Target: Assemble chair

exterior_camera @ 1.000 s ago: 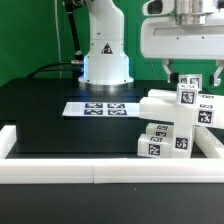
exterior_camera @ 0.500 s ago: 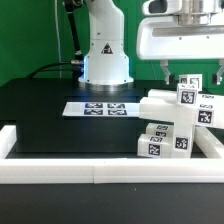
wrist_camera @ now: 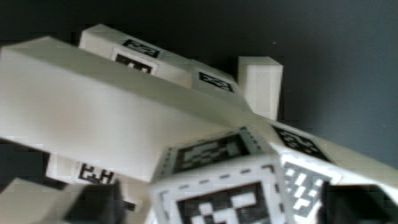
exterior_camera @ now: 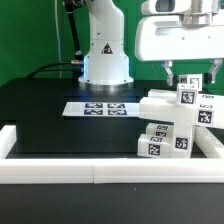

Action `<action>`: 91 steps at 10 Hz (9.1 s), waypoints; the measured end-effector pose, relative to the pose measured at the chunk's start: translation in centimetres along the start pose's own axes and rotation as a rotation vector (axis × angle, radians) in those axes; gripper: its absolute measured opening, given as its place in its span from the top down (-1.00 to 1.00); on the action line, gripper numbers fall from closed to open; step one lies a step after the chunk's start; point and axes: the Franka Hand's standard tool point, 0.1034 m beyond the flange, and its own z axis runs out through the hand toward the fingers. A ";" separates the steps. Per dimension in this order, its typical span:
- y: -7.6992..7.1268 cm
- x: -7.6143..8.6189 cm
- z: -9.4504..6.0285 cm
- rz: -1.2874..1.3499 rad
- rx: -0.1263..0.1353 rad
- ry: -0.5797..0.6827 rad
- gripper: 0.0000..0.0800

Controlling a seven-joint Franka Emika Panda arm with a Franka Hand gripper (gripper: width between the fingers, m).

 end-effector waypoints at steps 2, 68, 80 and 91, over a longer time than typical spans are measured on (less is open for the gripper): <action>0.0 0.0 0.0 0.002 0.000 0.000 0.29; -0.3 0.3 -0.1 1.368 0.052 -0.016 0.27; 1.6 0.3 0.1 1.255 0.048 0.001 -0.47; 0.2 0.1 0.2 0.435 0.033 0.030 -0.62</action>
Offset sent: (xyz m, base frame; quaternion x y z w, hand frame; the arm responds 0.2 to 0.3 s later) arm 0.0000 0.0000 0.0000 0.0000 0.0000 0.0650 0.9979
